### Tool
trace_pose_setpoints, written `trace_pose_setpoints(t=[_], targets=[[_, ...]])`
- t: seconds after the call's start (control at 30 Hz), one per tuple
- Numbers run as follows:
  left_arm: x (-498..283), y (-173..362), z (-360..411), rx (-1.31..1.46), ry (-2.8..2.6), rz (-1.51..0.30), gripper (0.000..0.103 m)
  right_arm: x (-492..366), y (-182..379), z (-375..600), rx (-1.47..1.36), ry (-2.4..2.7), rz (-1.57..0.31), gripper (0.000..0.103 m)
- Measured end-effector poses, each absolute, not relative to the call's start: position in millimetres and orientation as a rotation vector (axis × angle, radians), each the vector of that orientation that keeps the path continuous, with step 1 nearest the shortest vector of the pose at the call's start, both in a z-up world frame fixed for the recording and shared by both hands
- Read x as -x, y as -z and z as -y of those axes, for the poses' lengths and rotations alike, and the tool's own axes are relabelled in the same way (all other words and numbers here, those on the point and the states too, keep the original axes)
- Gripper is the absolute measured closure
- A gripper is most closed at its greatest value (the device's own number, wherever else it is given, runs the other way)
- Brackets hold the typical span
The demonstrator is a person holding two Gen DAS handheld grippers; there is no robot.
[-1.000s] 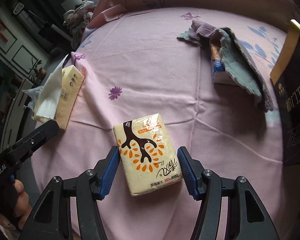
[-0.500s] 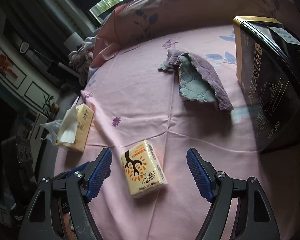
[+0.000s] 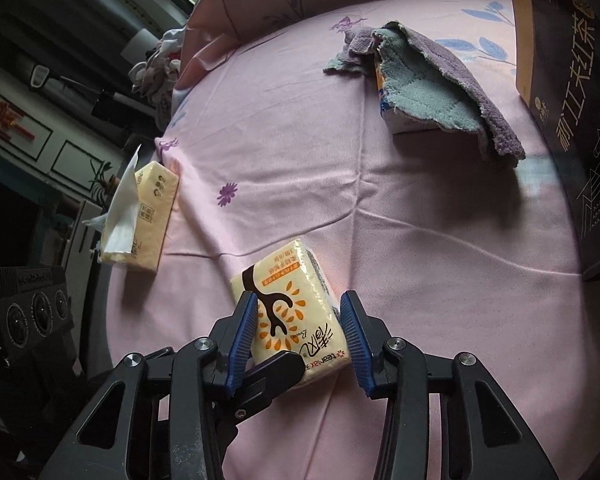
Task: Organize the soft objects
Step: 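Carry the tissue pack over the green-rimmed box with the right gripper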
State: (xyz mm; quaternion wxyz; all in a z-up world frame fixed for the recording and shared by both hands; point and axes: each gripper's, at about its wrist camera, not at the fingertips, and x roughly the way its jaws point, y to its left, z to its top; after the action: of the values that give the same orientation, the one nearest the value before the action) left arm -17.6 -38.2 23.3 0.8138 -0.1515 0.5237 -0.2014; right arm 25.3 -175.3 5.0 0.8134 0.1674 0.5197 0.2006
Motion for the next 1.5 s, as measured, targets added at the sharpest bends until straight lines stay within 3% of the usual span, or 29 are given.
trace_pose_setpoints(t=[0.23, 0.73, 1.03, 1.5], targets=[[31.7, -52.6, 39.1, 0.293, 0.468, -0.976, 0.07, -16.1, -28.7, 179.4, -0.33, -0.423, -1.031, 0.057], [72.4, -151.6, 95.4, 0.219, 0.672, -0.542, 0.07, 54.1, -147.0, 240.5, -0.268, -0.323, -0.589, 0.057], [76.7, -176.3, 177.9, 0.092, 0.794, -0.461, 0.069, 86.4, -163.1, 326.5, -0.408, -0.228, -0.459, 0.057], [56.3, -160.7, 294.7, -0.058, 0.92, -0.551, 0.07, 98.3, -125.2, 445.5, -0.719, -0.088, -0.393, 0.057]])
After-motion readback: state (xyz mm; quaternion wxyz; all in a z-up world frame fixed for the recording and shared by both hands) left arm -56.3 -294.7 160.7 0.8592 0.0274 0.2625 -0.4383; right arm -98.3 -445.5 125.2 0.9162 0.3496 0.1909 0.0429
